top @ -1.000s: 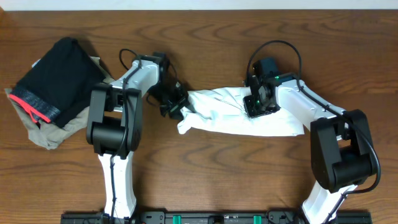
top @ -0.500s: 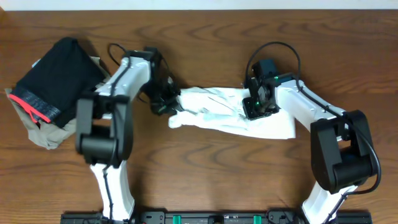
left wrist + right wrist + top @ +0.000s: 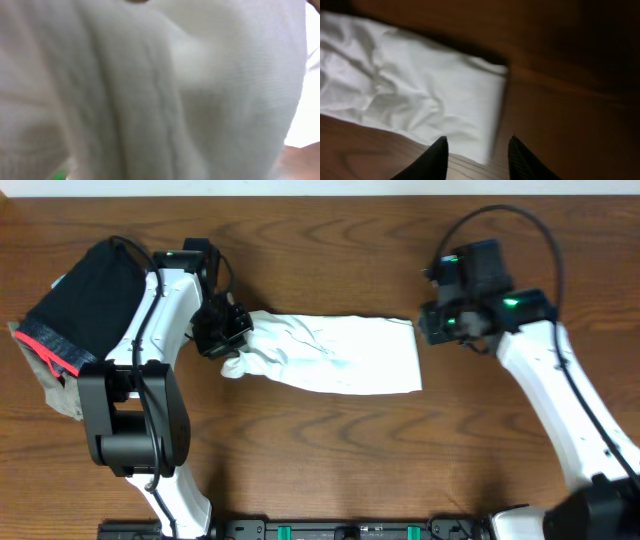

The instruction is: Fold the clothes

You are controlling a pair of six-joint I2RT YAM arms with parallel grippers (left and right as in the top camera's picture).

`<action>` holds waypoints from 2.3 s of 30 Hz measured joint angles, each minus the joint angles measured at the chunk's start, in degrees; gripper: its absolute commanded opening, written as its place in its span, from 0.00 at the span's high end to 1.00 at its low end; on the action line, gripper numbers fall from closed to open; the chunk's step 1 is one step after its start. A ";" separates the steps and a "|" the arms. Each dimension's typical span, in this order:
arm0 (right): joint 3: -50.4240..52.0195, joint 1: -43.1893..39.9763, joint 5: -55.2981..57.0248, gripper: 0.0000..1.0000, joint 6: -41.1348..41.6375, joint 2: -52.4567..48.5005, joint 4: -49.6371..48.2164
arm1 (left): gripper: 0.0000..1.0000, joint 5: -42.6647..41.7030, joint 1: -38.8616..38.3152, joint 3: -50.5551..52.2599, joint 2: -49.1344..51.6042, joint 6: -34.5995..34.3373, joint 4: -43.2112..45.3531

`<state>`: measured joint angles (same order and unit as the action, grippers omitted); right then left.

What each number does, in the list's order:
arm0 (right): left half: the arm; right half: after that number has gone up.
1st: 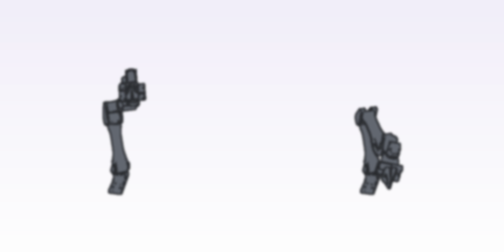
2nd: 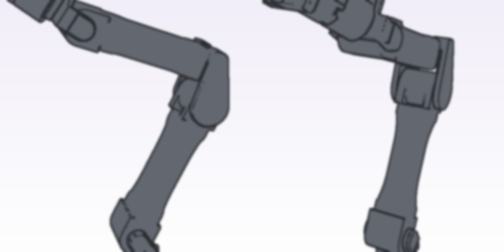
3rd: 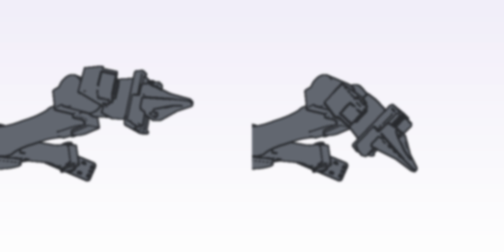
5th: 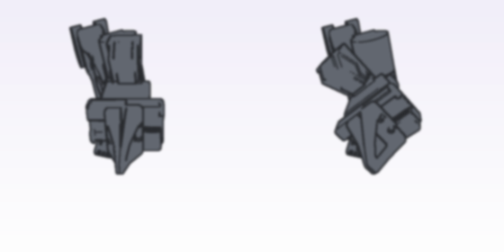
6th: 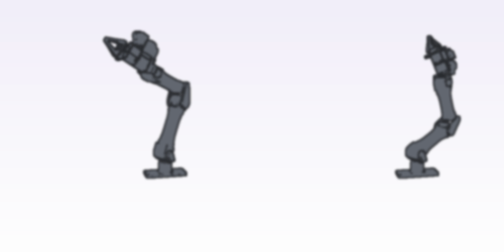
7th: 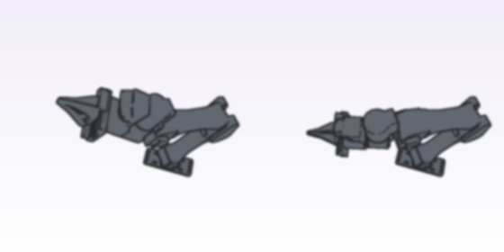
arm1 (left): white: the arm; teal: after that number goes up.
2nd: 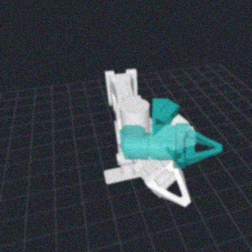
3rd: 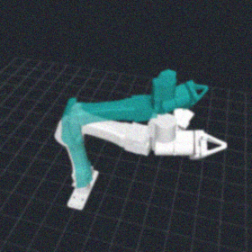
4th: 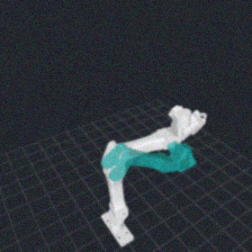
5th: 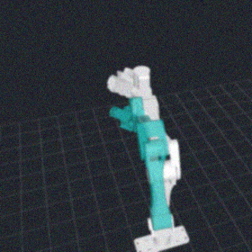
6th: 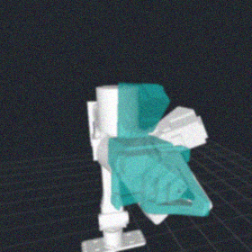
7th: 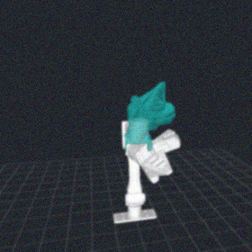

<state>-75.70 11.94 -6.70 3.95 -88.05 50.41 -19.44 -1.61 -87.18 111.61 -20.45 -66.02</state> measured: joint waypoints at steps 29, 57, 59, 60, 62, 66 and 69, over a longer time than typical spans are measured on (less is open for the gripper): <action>0.00 -13.64 3.08 0.62 0.66 -11.72 5.68 | 0.94 21.70 -26.80 -11.80 -0.11 5.09 4.26; 0.00 -5.35 -4.48 0.62 3.28 -23.19 -0.44 | 0.88 28.85 -37.90 -11.80 -0.11 7.43 9.11; 0.00 -5.35 -4.48 0.62 3.30 -23.56 -0.37 | 0.89 28.85 -37.90 -11.80 -0.11 7.43 9.09; 0.00 -5.38 -4.46 0.62 3.34 -23.87 -0.37 | 0.88 28.87 -37.90 -11.80 -0.11 7.43 9.03; 0.00 -5.35 -4.48 0.62 3.54 -24.52 -0.42 | 0.88 28.87 -37.90 -11.80 -0.11 7.43 8.96; 0.00 -5.35 -4.46 0.62 4.17 -26.62 -1.03 | 0.87 28.85 -37.90 -11.80 -0.11 7.43 8.55; -0.02 -5.27 -4.57 0.62 4.48 -27.39 -1.73 | 0.73 28.87 -37.90 -11.80 -0.11 7.96 8.37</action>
<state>-75.72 6.68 -11.27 8.43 -115.44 48.69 9.43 -39.51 -98.98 111.50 -12.49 -57.65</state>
